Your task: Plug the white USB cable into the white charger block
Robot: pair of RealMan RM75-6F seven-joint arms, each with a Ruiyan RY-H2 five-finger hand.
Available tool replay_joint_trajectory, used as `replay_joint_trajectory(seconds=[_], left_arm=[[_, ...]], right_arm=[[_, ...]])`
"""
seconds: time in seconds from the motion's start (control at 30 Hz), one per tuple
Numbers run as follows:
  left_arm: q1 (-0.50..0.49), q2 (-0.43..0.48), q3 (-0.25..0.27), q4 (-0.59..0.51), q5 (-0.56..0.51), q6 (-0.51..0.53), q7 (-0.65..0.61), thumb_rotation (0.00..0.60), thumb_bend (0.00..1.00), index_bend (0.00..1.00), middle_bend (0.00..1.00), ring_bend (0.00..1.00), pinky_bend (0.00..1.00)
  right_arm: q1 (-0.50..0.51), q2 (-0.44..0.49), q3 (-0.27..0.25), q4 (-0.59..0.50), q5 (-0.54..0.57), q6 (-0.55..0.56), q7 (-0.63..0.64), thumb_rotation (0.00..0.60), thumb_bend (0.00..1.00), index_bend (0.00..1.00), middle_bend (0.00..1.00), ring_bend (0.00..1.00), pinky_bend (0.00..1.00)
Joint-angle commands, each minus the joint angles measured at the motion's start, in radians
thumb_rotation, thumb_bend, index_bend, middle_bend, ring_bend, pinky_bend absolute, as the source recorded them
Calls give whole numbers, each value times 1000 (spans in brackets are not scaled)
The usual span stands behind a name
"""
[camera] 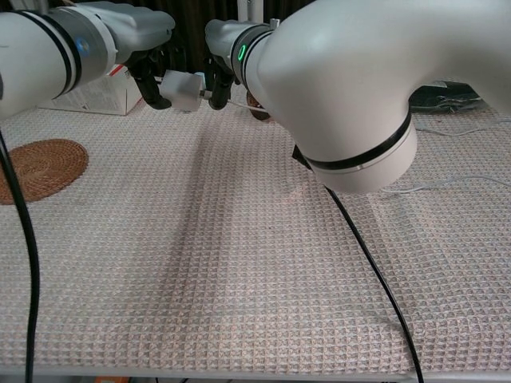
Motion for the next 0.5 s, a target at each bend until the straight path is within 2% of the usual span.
replay_joint_trajectory(seconds=[0.03,0.5], left_arm=[[-2,-3,4,4,4,4,10,600,324,429,411,208,95],[-10,-21,-7,14,-2,12,39,600,324,429,411,208,96]], right_arm=[[5,-2,5,-1,6,6,-5,600,353,664,547,311,83],[20,-24,15,16,20,27,-14,600,353,661,547,311,83]])
